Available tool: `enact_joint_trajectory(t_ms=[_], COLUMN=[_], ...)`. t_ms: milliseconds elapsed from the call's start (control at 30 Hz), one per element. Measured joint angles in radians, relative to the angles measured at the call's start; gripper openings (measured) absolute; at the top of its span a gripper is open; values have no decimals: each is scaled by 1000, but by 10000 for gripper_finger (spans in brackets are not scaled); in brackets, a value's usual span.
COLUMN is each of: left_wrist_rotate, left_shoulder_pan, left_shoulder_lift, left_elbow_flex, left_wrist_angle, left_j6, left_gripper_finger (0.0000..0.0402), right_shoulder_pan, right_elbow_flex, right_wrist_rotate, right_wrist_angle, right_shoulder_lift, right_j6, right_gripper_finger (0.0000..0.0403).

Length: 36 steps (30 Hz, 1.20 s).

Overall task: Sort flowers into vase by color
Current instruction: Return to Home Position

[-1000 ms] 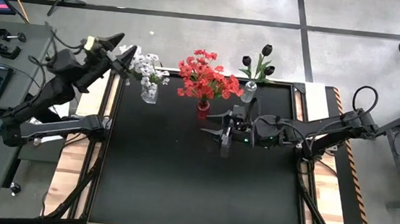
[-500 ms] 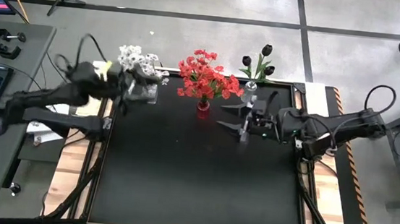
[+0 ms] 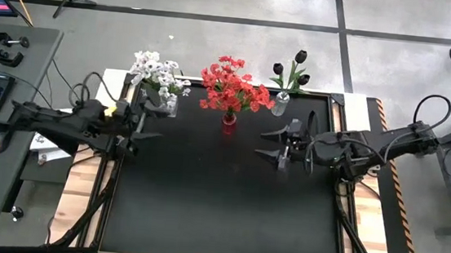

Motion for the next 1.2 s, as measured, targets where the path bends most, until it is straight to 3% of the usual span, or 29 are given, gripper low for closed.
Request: enact_joint_trajectory(t_ms=[133,267,467,600,733,867,1200], left_wrist_rotate=[-17,-12,-30,-45,-77,-103,-114], left_shoulder_pan=[14,15,15,15,15,15,15], left_shoulder_lift=[-130,-219,-309,-352,-390,-421,-424], left_elbow_flex=[-94,-179,-258,-297,-364,-437,-434], left_wrist_angle=[0,-4,-14,-24,-30,-8,-205], left_j6=[-28,-76,-84,-68,-91,-164,-321], left_gripper_finger=[346,346,346,346,346,346,346], right_shoulder_pan=[27,61,123,137,136,136,136], right_elbow_flex=[0,-44,-224,-399,-588,-734,-931], right_wrist_rotate=[19,24,13,-9,-12,-9,41], right_wrist_angle=[-76,-129,-127,-13,223,414,546], right_shoulder_lift=[-4,-4,-36,-110,-218,-321,-503], right_j6=[43,112,287,386,419,410,255], right_gripper_finger=[262,221,99,12,20,3,1])
